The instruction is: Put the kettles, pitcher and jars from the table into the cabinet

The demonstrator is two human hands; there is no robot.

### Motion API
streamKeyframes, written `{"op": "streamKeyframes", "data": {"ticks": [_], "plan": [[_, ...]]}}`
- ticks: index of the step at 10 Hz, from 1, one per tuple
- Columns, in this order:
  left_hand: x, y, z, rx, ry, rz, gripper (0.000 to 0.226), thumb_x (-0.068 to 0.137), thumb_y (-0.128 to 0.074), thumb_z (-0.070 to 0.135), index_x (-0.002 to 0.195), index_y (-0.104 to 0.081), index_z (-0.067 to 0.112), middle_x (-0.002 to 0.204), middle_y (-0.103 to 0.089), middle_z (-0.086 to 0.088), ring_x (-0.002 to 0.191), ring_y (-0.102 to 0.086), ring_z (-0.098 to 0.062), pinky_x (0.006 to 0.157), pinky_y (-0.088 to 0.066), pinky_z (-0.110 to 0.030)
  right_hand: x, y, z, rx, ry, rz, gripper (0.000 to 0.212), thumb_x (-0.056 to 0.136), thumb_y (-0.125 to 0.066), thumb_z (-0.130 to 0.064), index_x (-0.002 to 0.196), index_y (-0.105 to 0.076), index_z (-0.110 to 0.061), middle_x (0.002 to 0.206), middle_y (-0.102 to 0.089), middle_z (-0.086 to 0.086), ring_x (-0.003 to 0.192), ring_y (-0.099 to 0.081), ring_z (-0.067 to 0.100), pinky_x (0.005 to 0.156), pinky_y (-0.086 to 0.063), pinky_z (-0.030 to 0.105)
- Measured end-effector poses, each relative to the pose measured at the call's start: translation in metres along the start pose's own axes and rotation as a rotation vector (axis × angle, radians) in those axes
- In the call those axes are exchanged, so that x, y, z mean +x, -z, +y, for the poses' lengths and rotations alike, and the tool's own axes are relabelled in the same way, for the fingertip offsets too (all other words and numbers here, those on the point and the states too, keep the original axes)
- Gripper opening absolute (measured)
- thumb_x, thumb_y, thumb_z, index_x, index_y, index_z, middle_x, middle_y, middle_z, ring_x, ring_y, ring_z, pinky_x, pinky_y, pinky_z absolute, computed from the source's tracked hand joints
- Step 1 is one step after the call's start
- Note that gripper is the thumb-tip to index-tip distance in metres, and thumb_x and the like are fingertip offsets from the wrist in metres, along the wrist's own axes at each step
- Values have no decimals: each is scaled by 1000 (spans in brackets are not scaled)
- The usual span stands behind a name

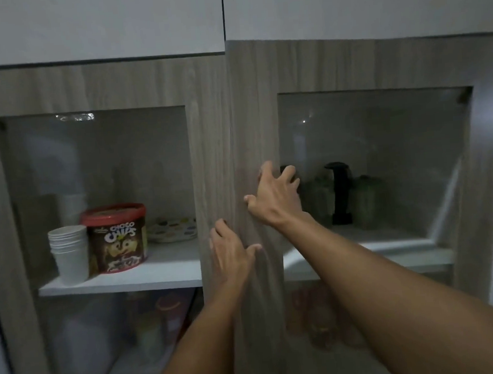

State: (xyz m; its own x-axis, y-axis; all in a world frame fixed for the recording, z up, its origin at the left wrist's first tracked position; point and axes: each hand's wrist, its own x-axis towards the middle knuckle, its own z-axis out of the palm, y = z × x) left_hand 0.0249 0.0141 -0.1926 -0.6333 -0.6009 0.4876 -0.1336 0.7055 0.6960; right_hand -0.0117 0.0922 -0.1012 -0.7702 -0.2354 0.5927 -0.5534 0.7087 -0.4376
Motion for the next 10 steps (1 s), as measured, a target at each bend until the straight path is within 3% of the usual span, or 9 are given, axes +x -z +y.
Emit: {"op": "streamKeyframes", "data": {"ticks": [1, 2, 3, 5, 7, 8, 9, 10], "plan": [[24, -13, 2, 165, -74, 70, 130, 69, -83, 44, 153, 10, 5, 161, 1, -19, 151, -2, -35, 122, -12, -46, 21, -5, 12, -29, 64, 14, 91, 87, -70, -24, 147, -3, -37, 140, -21, 19, 118, -45, 40, 81, -51, 41], [49, -20, 4, 317, -188, 55, 148, 66, -81, 54, 144, 37, 9, 156, 33, -14, 148, 24, -35, 118, 5, -53, 40, -13, 18, -157, 134, -34, 113, 88, -71, -22, 150, 22, -40, 145, -17, 20, 112, -48, 37, 86, -53, 44], [66, -31, 4, 382, -245, 35, 152, 64, -80, 56, 137, 46, 11, 146, 50, -11, 143, 34, -37, 115, 8, -57, 54, -22, 27, -174, 172, -38, 117, 88, -70, -21, 149, 27, -40, 137, -27, 18, 97, -52, 28, 78, -54, 38], [74, -31, 0, 385, -279, -16, 153, 63, -81, 56, 139, 45, 12, 143, 54, -10, 138, 41, -36, 113, 11, -60, 60, -22, 37, -169, 233, -6, 116, 87, -72, -25, 152, 24, -38, 134, -33, 17, 83, -55, 21, 66, -48, 31], [57, -23, 6, 423, -268, -102, 141, 75, -78, 42, 140, 44, 16, 144, 53, -9, 138, 40, -35, 115, 4, -58, 52, -17, 43, -243, 252, -67, 112, 90, -65, -8, 152, 23, -37, 131, -36, 15, 85, -56, 24, 70, -52, 36], [57, -11, 7, 462, -257, -157, 129, 82, -74, 29, 141, 40, 19, 150, 46, -7, 143, 33, -34, 119, -9, -59, 49, -6, 46, -326, 248, -147, 105, 92, -63, -13, 154, 20, -35, 124, -45, 13, 89, -58, 26, 77, -54, 43], [52, 9, 10, 432, -243, -202, 114, 87, -69, 21, 150, 26, 17, 160, 30, -5, 151, 15, -32, 121, -13, -56, 38, -6, 41, -333, 235, -225, 94, 94, -60, -20, 157, 8, -31, 129, -50, 12, 104, -60, 31, 88, -52, 50], [30, 24, 10, 430, -207, -219, 108, 87, -69, 25, 154, 14, 14, 165, 13, -6, 153, 0, -30, 119, -13, -54, 19, -10, 39, -246, 218, -334, 86, 93, -60, -23, 158, -4, -28, 128, -56, 11, 106, -62, 31, 90, -53, 51]]}}
